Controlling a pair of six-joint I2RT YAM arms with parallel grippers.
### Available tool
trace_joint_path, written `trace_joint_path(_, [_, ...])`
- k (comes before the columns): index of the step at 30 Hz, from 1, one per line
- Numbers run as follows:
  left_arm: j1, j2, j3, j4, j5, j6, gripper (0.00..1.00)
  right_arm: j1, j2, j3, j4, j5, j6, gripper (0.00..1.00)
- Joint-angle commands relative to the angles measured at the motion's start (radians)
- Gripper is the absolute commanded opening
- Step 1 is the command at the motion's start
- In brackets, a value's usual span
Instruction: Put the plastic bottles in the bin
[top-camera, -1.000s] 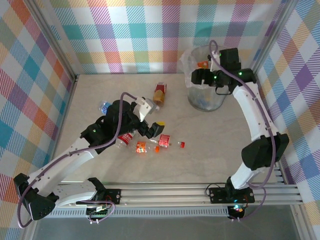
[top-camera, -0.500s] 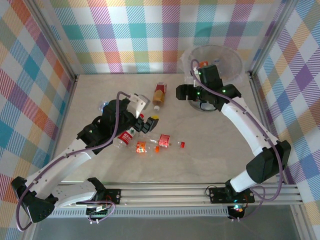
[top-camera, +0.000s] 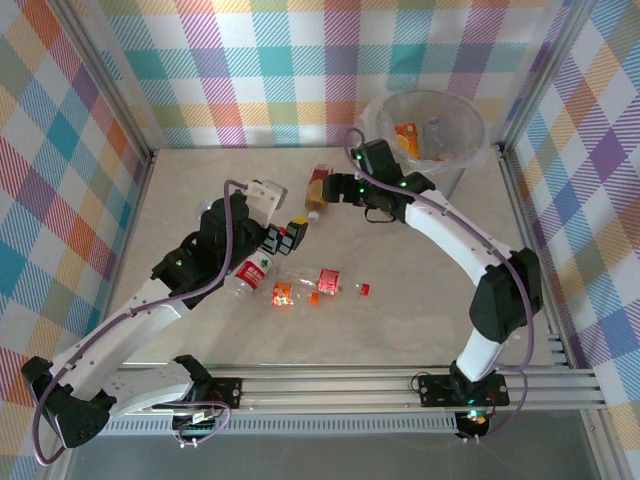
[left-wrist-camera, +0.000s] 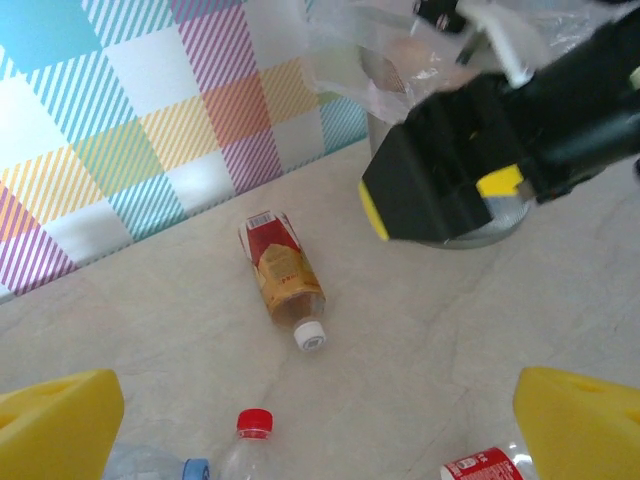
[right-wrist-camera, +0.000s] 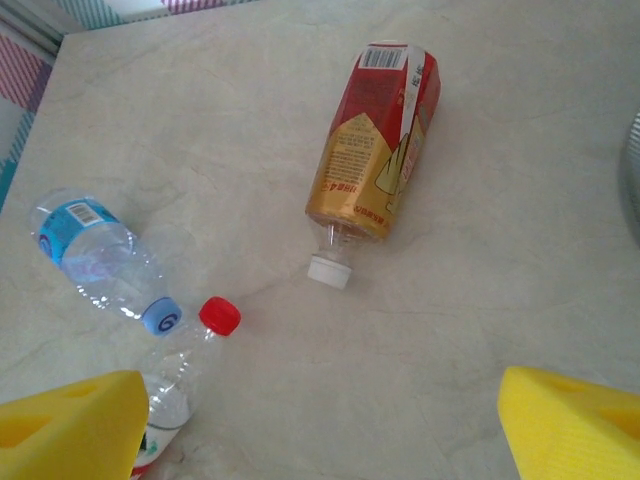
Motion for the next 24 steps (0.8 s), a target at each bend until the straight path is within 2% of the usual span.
trace_joint_path(1, [0.013,-0.019,-0.012,0.039,-0.013,-0.023,1.00,0.020,0.064,0.032,0.063,0.054,0.036,0.93])
trace_joint_path(10, [0.017,-0.015,0.000,-0.025,0.008,0.011,1.00,0.032,0.303,0.205,0.035,0.108,0.041,0.97])
trace_joint_path(21, [0.018,-0.009,0.004,-0.026,0.039,0.011,1.00,0.030,0.531,0.432,-0.043,0.112,0.038,0.96])
trace_joint_path(24, [0.018,-0.009,0.004,-0.027,0.038,0.012,1.00,0.030,0.577,0.480,-0.054,0.124,0.054,0.93])
